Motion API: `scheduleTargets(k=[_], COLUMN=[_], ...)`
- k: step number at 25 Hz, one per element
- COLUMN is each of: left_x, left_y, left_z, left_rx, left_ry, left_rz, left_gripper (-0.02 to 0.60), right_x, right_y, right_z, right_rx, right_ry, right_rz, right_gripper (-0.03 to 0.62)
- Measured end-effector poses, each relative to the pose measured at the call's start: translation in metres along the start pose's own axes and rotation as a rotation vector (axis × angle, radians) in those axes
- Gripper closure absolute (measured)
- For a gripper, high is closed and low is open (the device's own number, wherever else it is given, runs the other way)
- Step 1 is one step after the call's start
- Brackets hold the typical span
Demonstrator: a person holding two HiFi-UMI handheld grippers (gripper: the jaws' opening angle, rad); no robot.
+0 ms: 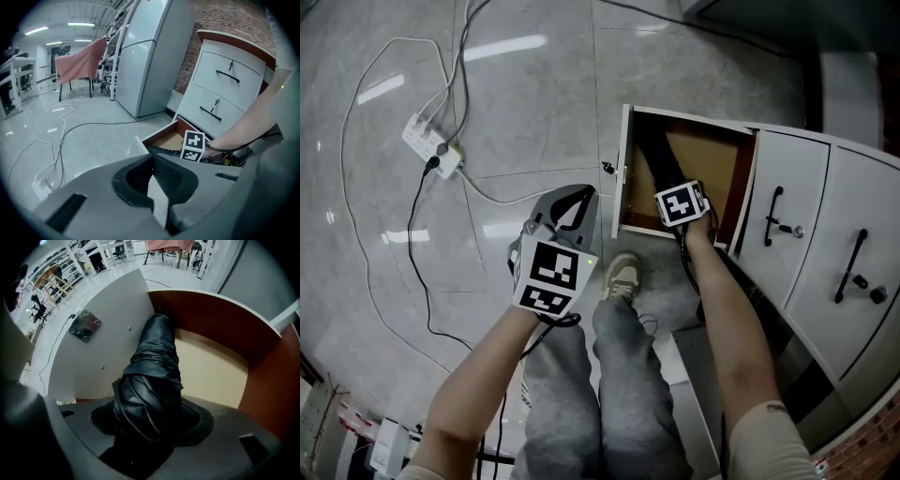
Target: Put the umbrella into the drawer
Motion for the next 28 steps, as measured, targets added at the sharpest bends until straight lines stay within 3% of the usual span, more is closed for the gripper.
scheduleTargets(k=[4,12,18,23,28], left_x=[0.002,0.02,0.065,0.117,0.173], left_y=[0.004,-0.017,-0.067,-0.115,-0.176], left_z=[0.007,0.023,0.027,0.033,0.044], left_rx=[0.02,-0.004,-0.004,-0.006,-0.033], left_ry=[0.005,0.023,-0.014,-0.03,-0.038], left_rz=[0.005,0.012,0.043,0.068,0.129], left_gripper=[0.574,0.574,0.574,0.574,0.574], right_x=[-0.001,0.031,0.116,0.199,0.287], right_y=[0.0,0.002,-0.003,-0.004,-0.014], right_z=[-0.002,-0.007,0.01,0.004,0.002], right_rx=[0.021,-0.007,-0.103,-0.097,-0.11], right_ry=[0.012,0.04,0.117,0.123,0.178], right_rz=[0.048,0.031,0.171,0.24,0.34], right_gripper=[0.299,0.265,0.266,0.268,0.389])
Point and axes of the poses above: the fingertips, and each gripper's own axes: x backward along the fingers, z to its right, y out of its underside, the point moved 7 cm from there along x, backward along the fingers
